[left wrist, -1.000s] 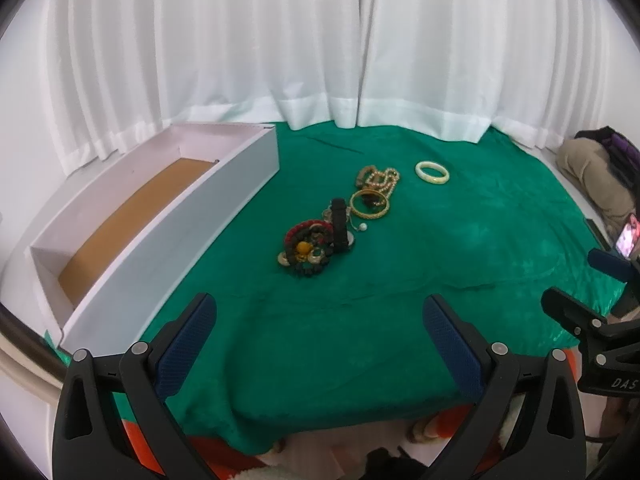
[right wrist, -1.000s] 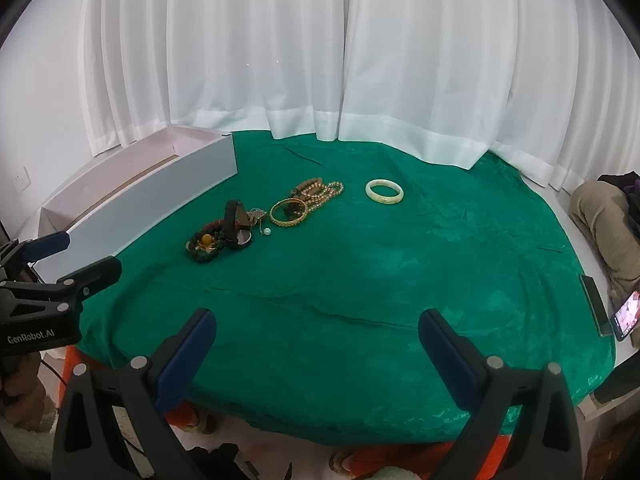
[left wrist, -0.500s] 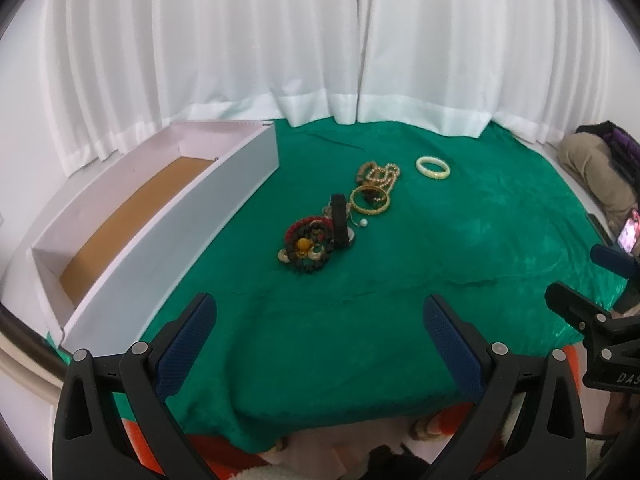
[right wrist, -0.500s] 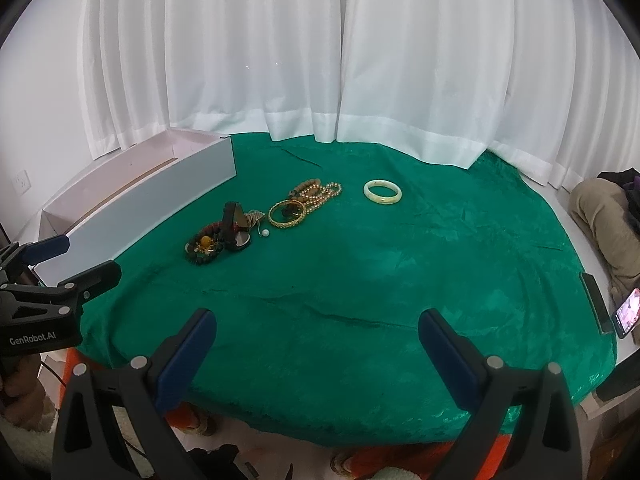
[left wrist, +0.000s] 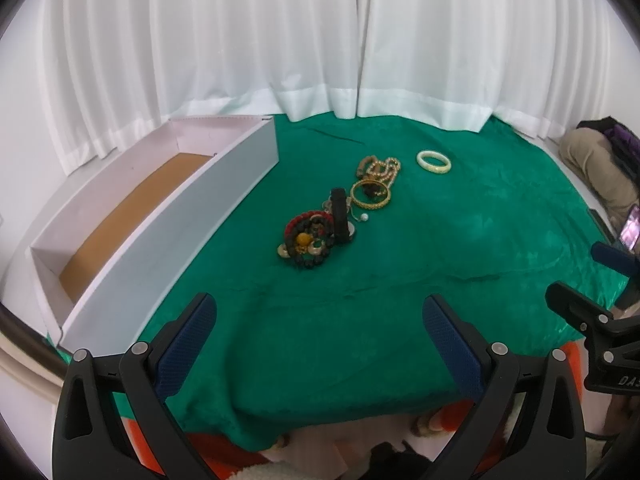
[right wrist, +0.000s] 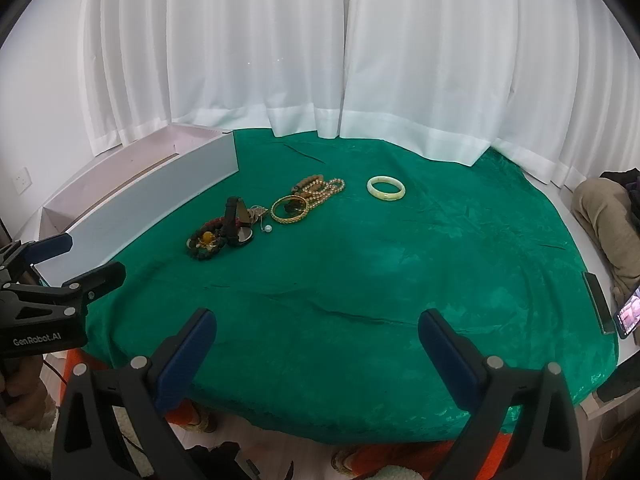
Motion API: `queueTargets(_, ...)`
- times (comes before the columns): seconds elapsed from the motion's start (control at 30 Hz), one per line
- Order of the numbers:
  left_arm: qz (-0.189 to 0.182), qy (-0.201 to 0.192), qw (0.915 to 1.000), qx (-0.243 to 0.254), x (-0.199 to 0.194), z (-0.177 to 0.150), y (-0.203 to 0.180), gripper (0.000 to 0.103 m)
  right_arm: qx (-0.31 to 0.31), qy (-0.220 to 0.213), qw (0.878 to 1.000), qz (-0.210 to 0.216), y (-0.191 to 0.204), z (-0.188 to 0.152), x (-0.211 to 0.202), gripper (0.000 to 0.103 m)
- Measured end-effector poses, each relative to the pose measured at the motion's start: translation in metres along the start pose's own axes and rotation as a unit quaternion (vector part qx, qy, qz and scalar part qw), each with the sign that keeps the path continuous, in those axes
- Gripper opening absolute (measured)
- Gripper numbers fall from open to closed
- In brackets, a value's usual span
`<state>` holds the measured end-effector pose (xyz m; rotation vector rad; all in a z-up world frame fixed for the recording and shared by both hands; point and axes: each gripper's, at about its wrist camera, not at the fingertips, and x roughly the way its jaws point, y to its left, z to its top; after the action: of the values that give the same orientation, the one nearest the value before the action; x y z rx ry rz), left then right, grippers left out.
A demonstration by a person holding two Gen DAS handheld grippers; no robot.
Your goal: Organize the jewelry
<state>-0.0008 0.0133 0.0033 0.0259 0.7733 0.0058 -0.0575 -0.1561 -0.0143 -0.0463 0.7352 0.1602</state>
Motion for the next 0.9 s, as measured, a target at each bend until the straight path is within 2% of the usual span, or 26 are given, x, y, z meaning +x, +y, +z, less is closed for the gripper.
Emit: queueTargets(0.9, 0.005, 0.012, 0.9999, 0.003, 0.0053, -0.0045, -0.0003, 0.103, -0.003, 0.007, 1.0, 0.007, 0.0079, 0.0011, 0.0014, 0.103)
